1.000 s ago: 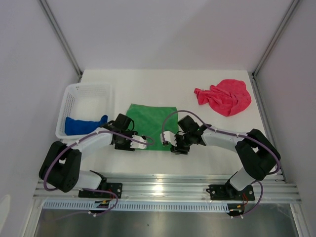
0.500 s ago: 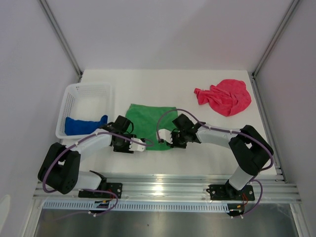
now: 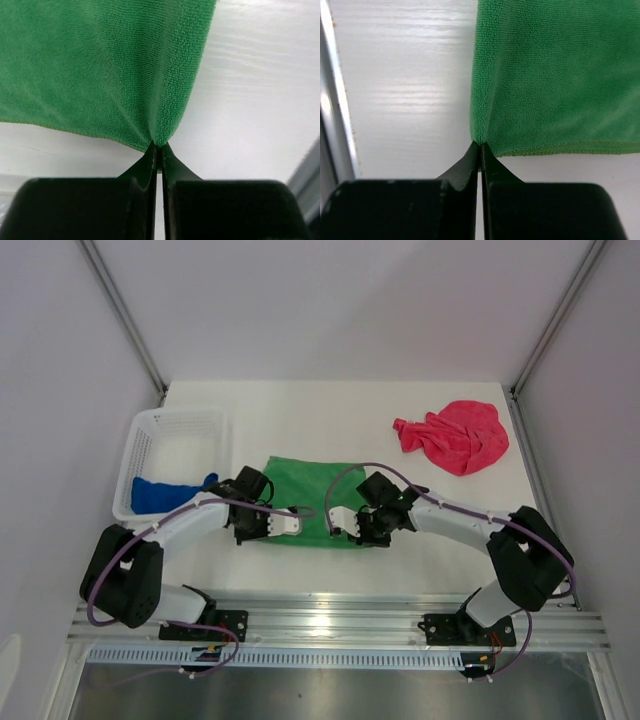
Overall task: Roll the towels
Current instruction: Roll the towel
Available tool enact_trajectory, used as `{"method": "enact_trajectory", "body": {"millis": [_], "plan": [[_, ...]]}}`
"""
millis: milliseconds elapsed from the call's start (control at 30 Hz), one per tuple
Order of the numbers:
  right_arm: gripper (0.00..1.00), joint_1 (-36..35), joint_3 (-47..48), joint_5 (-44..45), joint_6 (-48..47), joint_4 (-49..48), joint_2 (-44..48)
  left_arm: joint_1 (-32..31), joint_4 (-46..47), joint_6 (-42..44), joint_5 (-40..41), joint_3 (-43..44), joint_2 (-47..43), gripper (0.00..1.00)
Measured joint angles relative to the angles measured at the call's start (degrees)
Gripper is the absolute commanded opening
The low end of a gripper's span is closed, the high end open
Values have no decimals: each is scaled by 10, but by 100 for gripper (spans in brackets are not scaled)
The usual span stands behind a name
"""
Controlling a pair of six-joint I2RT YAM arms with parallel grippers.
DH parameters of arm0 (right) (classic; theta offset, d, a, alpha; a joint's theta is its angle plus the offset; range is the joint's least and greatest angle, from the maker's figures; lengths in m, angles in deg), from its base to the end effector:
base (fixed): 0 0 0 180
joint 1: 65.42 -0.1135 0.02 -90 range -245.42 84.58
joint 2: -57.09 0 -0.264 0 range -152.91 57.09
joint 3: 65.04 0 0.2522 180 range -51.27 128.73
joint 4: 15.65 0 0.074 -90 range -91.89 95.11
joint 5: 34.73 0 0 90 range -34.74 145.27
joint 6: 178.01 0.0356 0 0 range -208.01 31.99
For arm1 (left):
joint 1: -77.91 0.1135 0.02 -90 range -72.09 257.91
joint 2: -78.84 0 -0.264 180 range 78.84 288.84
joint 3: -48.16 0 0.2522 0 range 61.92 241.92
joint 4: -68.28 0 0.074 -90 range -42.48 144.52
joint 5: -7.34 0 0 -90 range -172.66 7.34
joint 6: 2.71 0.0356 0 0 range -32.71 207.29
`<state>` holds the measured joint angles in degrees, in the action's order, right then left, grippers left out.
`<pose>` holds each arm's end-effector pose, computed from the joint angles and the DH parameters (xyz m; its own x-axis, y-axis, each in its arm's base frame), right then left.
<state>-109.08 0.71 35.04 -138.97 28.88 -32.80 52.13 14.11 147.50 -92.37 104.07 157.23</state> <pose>0.2004 0.2082 0.1743 0.1494 -0.8649 -0.4793 -0.9887 -0.1266 -0.0796 0.2001 -0.1033 0.1695 -0.0328 0.9658 -0.2571 0.9908 0.0653 0.1189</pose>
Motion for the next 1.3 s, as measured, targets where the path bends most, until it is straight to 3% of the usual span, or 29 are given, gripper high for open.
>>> {"method": "enact_trajectory", "body": {"millis": [167, 467, 733, 933, 1100, 1300], "plan": [[0, 0, 0, -15, -2, 58, 47, -5, -71, -35, -38, 37, 2, 1], [0, 24, 7, -50, -2, 143, 49, -24, -183, -67, -122, 105, 56, 5], [0, 94, 64, -77, -4, 131, -4, 6, -182, -103, -127, 141, 137, 5], [1, 120, 97, -88, -1, 106, -37, 44, -179, -134, -123, 173, 170, 18], [2, 127, 105, -88, 5, 93, -69, 55, -161, -157, -118, 193, 194, 20], [19, 127, 105, -73, 49, 65, -89, 56, -138, -185, -102, 194, 209, 32]]}}
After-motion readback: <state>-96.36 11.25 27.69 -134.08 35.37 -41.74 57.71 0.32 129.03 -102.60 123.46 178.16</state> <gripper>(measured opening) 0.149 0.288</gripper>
